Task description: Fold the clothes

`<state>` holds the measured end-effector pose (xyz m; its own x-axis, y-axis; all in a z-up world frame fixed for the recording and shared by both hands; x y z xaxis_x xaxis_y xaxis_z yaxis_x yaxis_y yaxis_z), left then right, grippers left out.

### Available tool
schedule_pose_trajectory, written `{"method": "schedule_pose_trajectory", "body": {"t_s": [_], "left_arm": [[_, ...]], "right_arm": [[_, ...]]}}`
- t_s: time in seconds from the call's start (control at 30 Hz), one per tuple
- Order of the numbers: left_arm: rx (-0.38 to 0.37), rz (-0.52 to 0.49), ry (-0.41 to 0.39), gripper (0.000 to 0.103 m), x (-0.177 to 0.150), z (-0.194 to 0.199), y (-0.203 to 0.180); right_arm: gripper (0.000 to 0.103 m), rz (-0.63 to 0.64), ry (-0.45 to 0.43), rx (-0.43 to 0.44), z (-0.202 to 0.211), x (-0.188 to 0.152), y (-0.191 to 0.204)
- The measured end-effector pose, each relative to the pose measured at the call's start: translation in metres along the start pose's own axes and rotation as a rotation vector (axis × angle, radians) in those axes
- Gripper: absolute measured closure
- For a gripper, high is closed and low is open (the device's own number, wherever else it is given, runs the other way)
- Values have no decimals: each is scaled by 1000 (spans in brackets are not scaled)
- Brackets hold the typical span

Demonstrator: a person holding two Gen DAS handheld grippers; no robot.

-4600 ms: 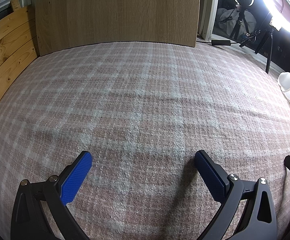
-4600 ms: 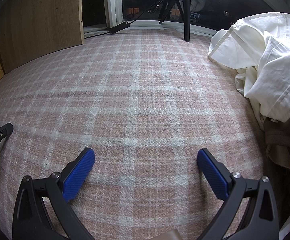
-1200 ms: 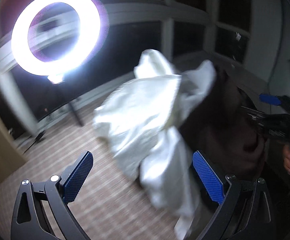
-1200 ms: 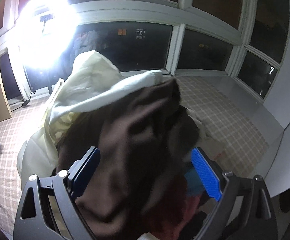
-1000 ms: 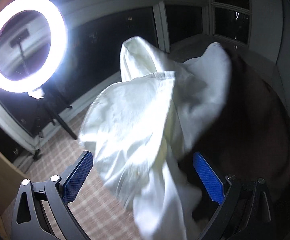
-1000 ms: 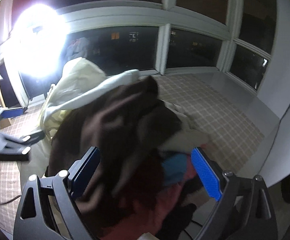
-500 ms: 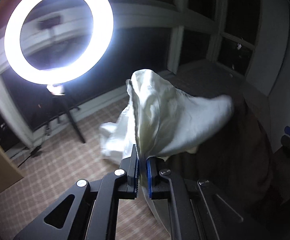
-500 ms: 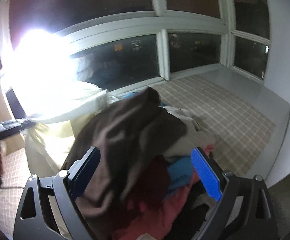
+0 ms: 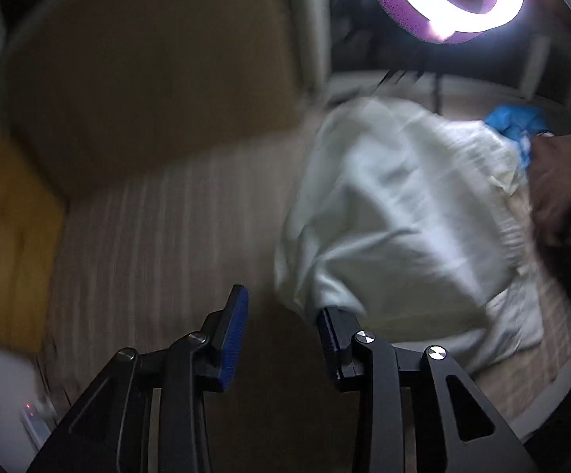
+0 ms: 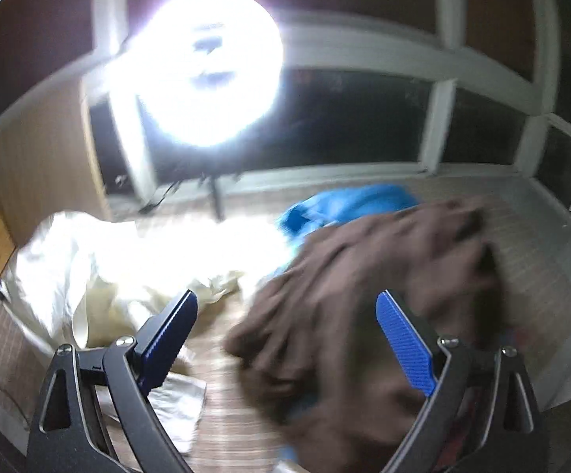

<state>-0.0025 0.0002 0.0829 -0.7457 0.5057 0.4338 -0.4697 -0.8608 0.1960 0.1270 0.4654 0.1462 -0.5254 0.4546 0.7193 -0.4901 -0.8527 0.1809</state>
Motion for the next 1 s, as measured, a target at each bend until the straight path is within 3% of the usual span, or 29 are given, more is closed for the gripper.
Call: {"method": "schedule_pose_trajectory", "body": {"t_s": [0.13,0.17,0.23,0.43,0.53,0.63,0.77,0.8,0.87,0.9,0.93,0.97,1.0], "left_arm": [[-40,7,-36,67,-18,13,5],[-84,1,-58,66,-13,16,-1],[-164,-42,-93,53,0,15,-12],[-272,-212,-138,44,58,-3,-94],[-244,-251,-125,43,90,-30,-117],[-203,-218,-102,41,120,-60,-114],[-246,-124,-34,39,147,-107,-113],[-262,-113,-19,42,152,-119,-116],[-269,-107,12,67,153,-134,-119],[-278,-109,24,91,153,-141,-120],[-288,-101,34,96,151,-143,-117],[-301,-89,14,97,151,-138,-113],[-312,-77,-9,99,151,-131,-107]], "right_arm": [[10,28,97,11,-43,-30,48],[10,34,122,13,-53,-37,60],[10,47,171,17,-75,-52,83],[10,22,275,34,-125,-72,131],[10,21,270,11,-145,-63,135],[10,25,263,-24,-170,-53,133],[10,-63,338,57,-208,-48,133],[10,-77,359,81,-216,-49,135],[10,-77,396,120,-227,-55,142],[12,-77,415,140,-233,-57,145],[39,-77,434,160,-238,-60,149],[81,-70,449,178,-240,-62,152],[87,-57,462,194,-239,-62,154]]}}
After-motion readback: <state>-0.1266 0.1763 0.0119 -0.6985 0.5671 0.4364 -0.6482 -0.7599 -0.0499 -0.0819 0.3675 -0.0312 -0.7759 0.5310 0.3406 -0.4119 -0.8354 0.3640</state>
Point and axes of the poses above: each gripper's, at about its wrist camera, not at the fingertips, and z roughly against the way its jaws point, y to its left, x to its top, the point moved 9 cm from there along -z, roughly the way its jaws point, and after that the axes turned 13 degrees about -z, right-handed, at the moved point
